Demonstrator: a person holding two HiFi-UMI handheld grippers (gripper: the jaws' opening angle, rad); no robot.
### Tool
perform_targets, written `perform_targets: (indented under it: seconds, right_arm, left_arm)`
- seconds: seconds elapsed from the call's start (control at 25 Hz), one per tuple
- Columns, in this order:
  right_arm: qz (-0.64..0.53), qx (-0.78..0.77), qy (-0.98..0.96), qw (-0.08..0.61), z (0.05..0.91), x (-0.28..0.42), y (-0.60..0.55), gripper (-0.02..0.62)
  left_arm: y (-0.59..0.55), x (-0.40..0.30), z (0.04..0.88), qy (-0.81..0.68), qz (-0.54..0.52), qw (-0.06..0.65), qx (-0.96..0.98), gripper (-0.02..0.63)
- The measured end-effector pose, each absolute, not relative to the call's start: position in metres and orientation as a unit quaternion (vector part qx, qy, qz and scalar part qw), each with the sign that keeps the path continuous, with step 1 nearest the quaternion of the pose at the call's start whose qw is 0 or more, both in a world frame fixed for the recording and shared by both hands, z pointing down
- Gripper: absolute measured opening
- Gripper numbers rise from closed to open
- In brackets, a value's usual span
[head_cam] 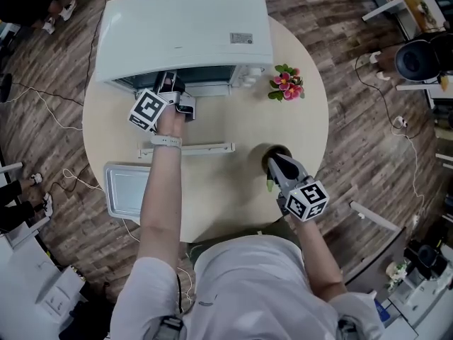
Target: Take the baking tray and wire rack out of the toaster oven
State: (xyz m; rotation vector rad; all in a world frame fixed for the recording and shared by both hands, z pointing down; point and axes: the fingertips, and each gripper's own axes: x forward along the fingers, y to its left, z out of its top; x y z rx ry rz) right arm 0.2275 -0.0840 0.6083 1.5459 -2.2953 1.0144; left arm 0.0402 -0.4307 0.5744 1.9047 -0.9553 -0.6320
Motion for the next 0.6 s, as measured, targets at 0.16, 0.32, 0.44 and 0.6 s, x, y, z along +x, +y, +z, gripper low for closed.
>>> perform_targets:
  seconds: [0.16, 0.32, 0.44, 0.6]
  right_arm:
    - [0.345, 0.526, -0.771, 0.099, 0.6109, 0.2284, -0.081, 0.035]
    - [0.345, 0.529, -0.77, 0.097, 0.6103, 0.2276, -0.0798, 0.035]
    - [0.343, 0.53, -0.769, 0.096, 0.6076, 0.2259, -0.0797, 0.035]
    - [0.34, 0.532, -0.77, 0.094, 0.6038, 0.2231, -0.0777, 0.035]
  left_arm:
    - [-0.437, 0.0468, 0.5735, -0.381, -0.255, 0.448, 0.768, 0.173]
    - [-0.4369, 0.0487, 0.5706, -0.381, -0.261, 0.443, 0.768, 0.116]
    - [-0.4355, 0.049, 0.5673, -0.381, -0.262, 0.44, 0.769, 0.081]
    - [-0.4334, 0.0487, 0.5655, -0.385, -0.263, 0.441, 0.767, 0.054]
